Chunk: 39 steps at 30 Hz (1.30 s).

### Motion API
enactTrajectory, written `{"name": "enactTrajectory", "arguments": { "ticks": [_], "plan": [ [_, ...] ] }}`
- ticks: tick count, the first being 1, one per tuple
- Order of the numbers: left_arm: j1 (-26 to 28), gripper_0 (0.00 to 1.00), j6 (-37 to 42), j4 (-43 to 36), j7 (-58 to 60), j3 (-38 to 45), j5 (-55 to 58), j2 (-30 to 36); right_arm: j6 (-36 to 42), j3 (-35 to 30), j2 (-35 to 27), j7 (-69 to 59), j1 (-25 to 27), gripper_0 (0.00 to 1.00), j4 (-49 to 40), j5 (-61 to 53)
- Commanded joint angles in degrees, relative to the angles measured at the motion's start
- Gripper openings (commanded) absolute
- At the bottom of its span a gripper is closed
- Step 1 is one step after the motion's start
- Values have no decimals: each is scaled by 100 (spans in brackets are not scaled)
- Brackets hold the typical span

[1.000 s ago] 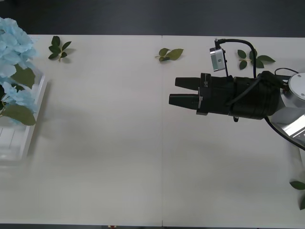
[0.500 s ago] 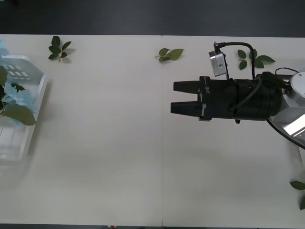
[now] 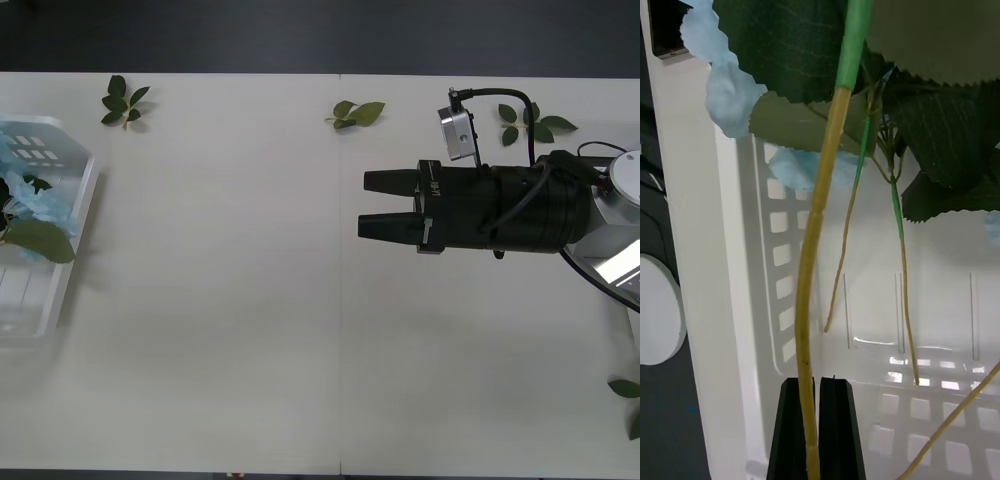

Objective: Put the red flowers into the right box and the blue flowers into the left box

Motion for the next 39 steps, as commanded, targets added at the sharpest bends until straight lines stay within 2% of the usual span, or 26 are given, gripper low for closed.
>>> {"name": "enactTrajectory", "arguments": {
  "ticks": [1, 5, 6, 7, 8, 9, 11, 19, 26, 32, 39],
  "plan": [
    [-174, 0, -111, 32, 382, -122, -355, 166, 24, -93, 36, 138, -65, 100, -202, -46],
    [-209, 0, -207, 32, 444, -298, -575, 157, 24, -93, 36, 138, -65, 100, -202, -46],
    [-209, 5, -234, 32, 444, -316, -592, 157, 24, -93, 36, 138, -65, 100, -202, -46],
    [-227, 45, -278, 32, 444, -360, -619, 157, 24, -93, 36, 138, -65, 100, -202, -46],
    [-227, 68, -286, 23, 435, -377, -636, 157, 24, -93, 36, 138, -65, 100, -202, -46],
    [-227, 85, -278, 5, 435, -395, -636, 157, 24, -93, 36, 138, -65, 100, -202, -46],
    [-227, 100, -278, -56, 418, -430, -627, 166, 24, -93, 36, 138, -65, 100, -202, -46],
    [-218, 100, 390, -627, 330, -412, -460, 157, 24, -93, 36, 138, -65, 100, -202, -46],
    [-130, 100, 1111, -1111, -83, -43, 313, 148, 24, -93, 36, 138, -65, 100, -202, -46],
    [-130, 100, 1911, -1181, -848, 264, 1526, 148, 24, -93, 36, 138, -65, 100, -202, -46],
    [-95, 100, 2491, -1181, -2272, 678, 2712, 148, 24, -93, 36, 138, -65, 100, -202, -46]
  ]
}}
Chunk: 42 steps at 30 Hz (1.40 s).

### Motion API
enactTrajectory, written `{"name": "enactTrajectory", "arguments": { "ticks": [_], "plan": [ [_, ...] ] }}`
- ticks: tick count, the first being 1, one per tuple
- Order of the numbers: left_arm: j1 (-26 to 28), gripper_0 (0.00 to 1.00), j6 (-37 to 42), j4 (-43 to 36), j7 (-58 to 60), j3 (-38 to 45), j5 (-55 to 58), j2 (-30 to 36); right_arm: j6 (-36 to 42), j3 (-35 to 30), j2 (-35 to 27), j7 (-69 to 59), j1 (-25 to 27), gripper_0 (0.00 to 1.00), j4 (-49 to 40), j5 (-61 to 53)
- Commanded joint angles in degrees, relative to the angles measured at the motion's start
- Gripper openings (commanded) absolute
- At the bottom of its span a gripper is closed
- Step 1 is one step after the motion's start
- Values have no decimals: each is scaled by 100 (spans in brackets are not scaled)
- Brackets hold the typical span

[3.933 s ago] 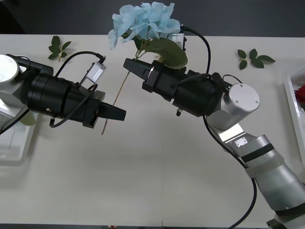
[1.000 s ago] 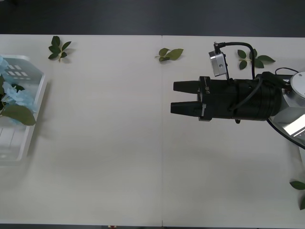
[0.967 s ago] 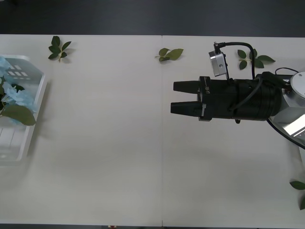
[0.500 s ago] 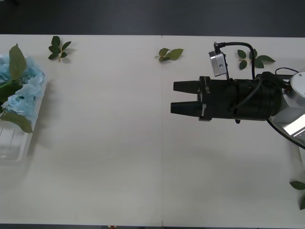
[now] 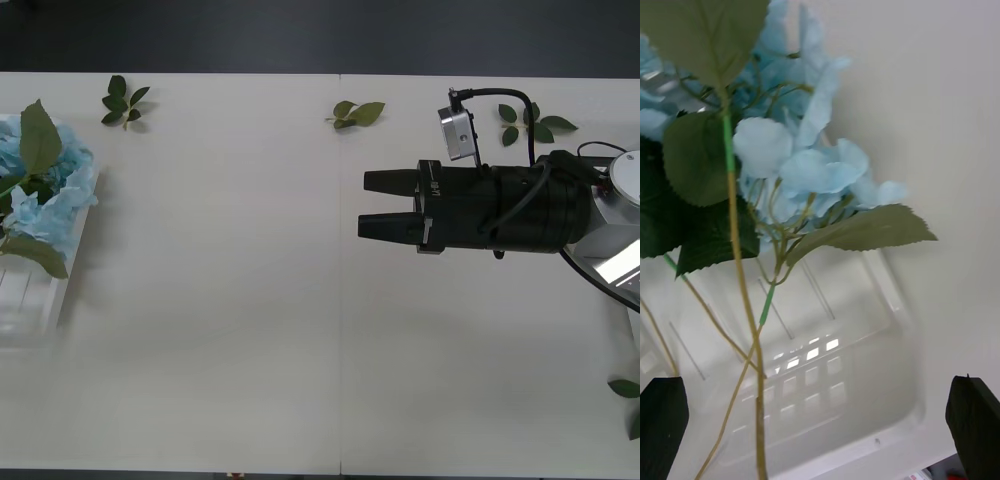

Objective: Put the red flowers into the right box and the blue flowers into the left box

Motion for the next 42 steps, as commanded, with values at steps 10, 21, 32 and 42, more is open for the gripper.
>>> {"name": "enactTrajectory", "arguments": {
  "ticks": [10, 21, 32, 42],
  "plan": [
    [167, 100, 397, -119, -2581, 44, 2678, 149, 24, -92, 36, 138, -65, 100, -201, -46],
    [140, 100, -192, -136, -2581, -941, 4269, 192, 24, -92, 36, 138, -65, 100, -201, -46],
    [44, 100, -1581, -1024, -2581, -2409, 5069, 737, 24, -92, 36, 138, -65, 100, -201, -46],
    [26, 100, -1616, -1165, -2581, -2751, 5456, 843, 24, -92, 36, 138, -65, 100, -201, -46]
  ]
}}
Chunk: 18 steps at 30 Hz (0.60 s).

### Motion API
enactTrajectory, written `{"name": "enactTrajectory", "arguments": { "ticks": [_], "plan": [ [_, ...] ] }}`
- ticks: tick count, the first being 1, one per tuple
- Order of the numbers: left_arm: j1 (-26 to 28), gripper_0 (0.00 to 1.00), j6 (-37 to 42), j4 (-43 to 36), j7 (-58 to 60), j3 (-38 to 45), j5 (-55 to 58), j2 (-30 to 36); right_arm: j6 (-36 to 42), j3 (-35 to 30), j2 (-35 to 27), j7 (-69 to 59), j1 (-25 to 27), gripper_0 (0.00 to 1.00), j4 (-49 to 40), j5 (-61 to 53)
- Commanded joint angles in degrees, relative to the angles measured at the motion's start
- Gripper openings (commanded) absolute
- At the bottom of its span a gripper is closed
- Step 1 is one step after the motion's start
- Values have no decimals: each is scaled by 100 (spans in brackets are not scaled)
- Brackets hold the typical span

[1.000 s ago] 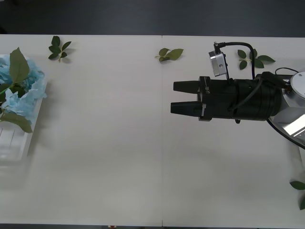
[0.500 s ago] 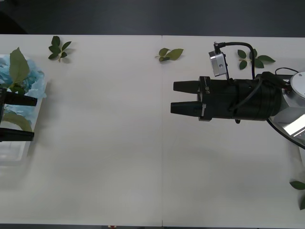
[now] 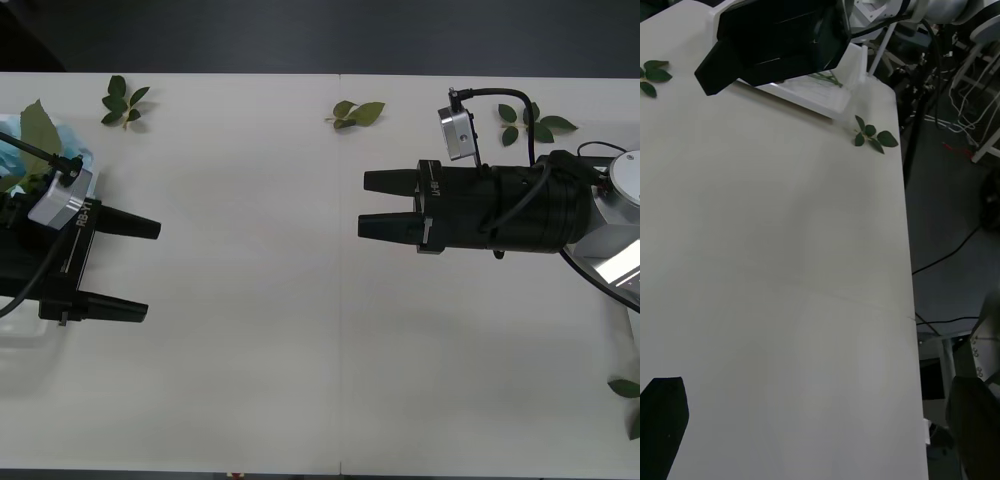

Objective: Put the red flowers into the right box and the blue flowers into the left box

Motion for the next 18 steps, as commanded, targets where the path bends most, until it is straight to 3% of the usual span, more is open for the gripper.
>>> {"name": "enactTrajectory", "arguments": {
  "ticks": [1, 7, 18],
  "plan": [
    [-37, 100, 297, 36, -202, 206, -2, 99, 24, -91, 36, 138, -65, 100, -201, -46],
    [-476, 100, 1140, 80, -202, 496, -916, -446, 24, -91, 36, 138, -65, 100, -201, -46],
    [-476, 100, 1140, 80, -202, 496, -916, -446, 24, -91, 36, 138, -65, 100, -201, -46]
  ]
}}
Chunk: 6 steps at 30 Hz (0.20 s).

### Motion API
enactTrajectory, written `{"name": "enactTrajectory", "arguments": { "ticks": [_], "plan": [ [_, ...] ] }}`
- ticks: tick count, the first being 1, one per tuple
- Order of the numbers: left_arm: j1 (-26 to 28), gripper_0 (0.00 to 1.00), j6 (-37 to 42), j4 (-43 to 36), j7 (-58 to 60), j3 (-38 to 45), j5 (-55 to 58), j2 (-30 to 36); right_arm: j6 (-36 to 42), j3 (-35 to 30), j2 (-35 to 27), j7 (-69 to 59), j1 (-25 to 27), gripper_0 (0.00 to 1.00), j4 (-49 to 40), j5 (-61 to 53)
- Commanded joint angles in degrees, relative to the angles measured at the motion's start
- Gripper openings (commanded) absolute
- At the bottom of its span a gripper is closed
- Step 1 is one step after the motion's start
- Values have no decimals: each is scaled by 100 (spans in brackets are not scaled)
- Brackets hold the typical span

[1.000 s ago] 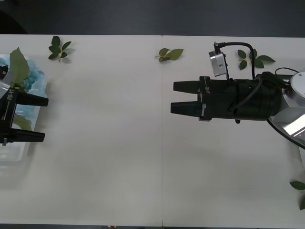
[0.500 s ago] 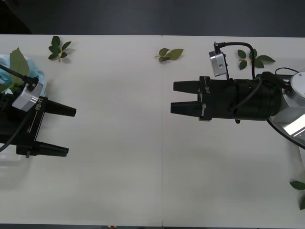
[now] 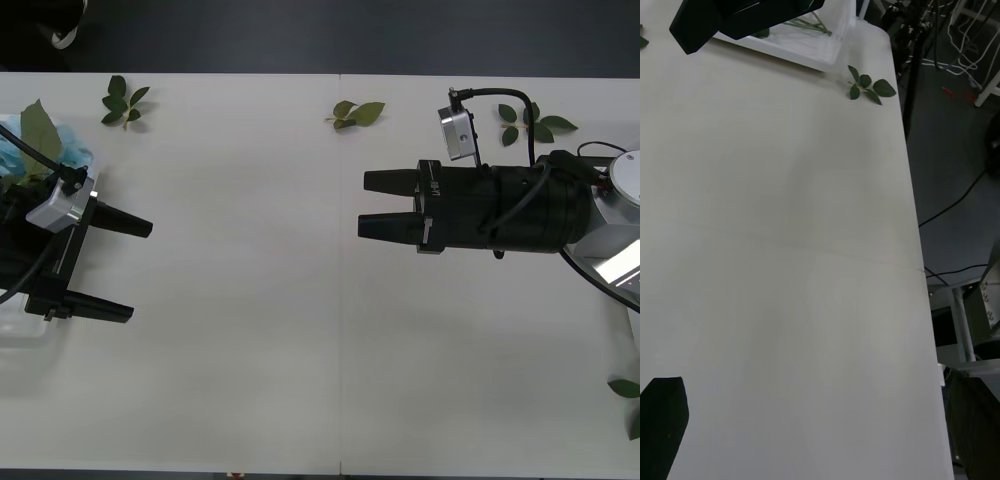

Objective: Put the red flowers into the right box and the blue flowers into the left box

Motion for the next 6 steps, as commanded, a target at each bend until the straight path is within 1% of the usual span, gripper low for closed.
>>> {"name": "enactTrajectory", "arguments": {
  "ticks": [1, 6],
  "plan": [
    [-60, 100, -10, -39, -202, 10, 42, 125, 24, -91, 36, 138, -65, 100, -201, -46],
    [-60, 100, -10, -39, -202, 10, 42, 125, 24, -91, 36, 138, -65, 100, -201, -46]
  ]
}}
